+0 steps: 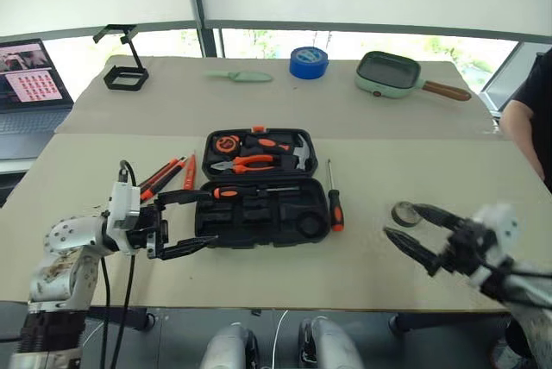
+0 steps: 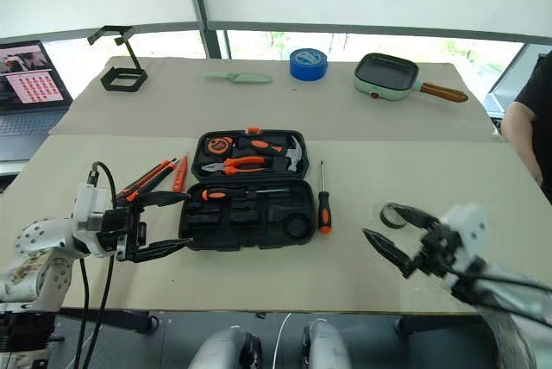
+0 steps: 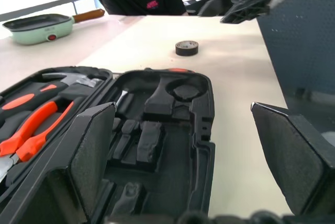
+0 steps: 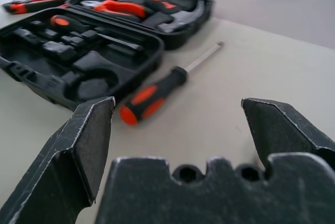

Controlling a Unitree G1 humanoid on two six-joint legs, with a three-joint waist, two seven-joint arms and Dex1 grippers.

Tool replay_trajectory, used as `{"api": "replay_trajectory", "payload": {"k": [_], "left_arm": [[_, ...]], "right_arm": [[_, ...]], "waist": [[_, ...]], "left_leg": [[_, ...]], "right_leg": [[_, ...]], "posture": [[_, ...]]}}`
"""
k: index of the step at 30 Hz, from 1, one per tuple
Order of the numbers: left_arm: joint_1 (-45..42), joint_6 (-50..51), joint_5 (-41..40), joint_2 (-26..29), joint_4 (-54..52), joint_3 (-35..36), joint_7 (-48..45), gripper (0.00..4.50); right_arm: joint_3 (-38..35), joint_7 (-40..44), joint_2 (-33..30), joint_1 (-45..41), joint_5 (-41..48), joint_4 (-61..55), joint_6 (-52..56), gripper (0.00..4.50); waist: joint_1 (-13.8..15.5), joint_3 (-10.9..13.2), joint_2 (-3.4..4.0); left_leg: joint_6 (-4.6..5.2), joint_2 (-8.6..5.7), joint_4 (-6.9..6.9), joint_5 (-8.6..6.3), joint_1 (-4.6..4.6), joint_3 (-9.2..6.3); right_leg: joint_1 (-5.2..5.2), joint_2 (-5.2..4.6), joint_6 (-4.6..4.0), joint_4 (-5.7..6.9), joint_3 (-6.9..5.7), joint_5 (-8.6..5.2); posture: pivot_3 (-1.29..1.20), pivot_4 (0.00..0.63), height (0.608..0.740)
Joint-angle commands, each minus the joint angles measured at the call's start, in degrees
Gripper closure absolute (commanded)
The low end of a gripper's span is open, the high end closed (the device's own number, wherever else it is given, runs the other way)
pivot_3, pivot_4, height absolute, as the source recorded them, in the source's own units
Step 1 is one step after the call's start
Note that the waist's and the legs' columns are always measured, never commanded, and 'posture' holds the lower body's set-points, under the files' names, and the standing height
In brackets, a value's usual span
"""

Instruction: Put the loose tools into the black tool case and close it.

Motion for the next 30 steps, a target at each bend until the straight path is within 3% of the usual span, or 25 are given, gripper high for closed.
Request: {"api": "replay_trajectory", "payload": {"k": [1, 6, 10, 30], "left_arm": [[-0.49, -1.60, -0.77, -0.49, -2.11, 0.71, 1.16, 0.08], [1.09, -2.37, -0.13, -0.22, -2.22, 1.60, 2.20, 0.08], [1.56, -3.10, 0.12, -0.50, -2.69, 1.42, 3.00, 0.08], [3.46, -4.54, 0.00, -1.14, -3.36, 1.23, 5.23, 0.08]], "right_arm": [[3.97, -6.23, 0.04, -9.53, 1.44, 1.14, 12.23, 0.00], [10.85, -12.56, 3.55, -23.88, 1.52, 5.82, 28.02, 0.00], [13.52, -13.70, 4.90, -28.84, 0.40, 7.66, 33.52, 0.00], [16.67, -21.29, 10.09, -37.30, -3.05, 6.50, 53.60, 0.00]], "waist": [[0.29, 0.01, -0.01], [0.20, 0.01, -0.04], [-0.11, 0.02, -0.04], [-0.30, 0.02, -0.03]], "left_leg": [[0.00, 0.00, 0.00, 0.01, -0.06, -0.02], [-0.33, -0.06, 0.10, 0.20, -0.34, -0.02], [-0.25, -0.07, 0.22, 0.16, -0.60, -0.02], [-0.32, -0.06, 0.32, 0.21, -0.77, -0.06]], "right_leg": [[-0.01, 0.04, -0.05, -0.01, -0.08, -0.02], [-0.08, 0.13, -0.37, -0.12, -0.18, 0.24], [-0.20, 0.14, -0.22, -0.15, -0.27, 0.25], [-0.32, 0.15, 0.07, -0.07, -0.42, 0.09]], "posture": [[0.00, 0.150, 0.740], [0.00, 0.150, 0.740], [0.00, 0.150, 0.740], [0.00, 0.150, 0.740]]}}
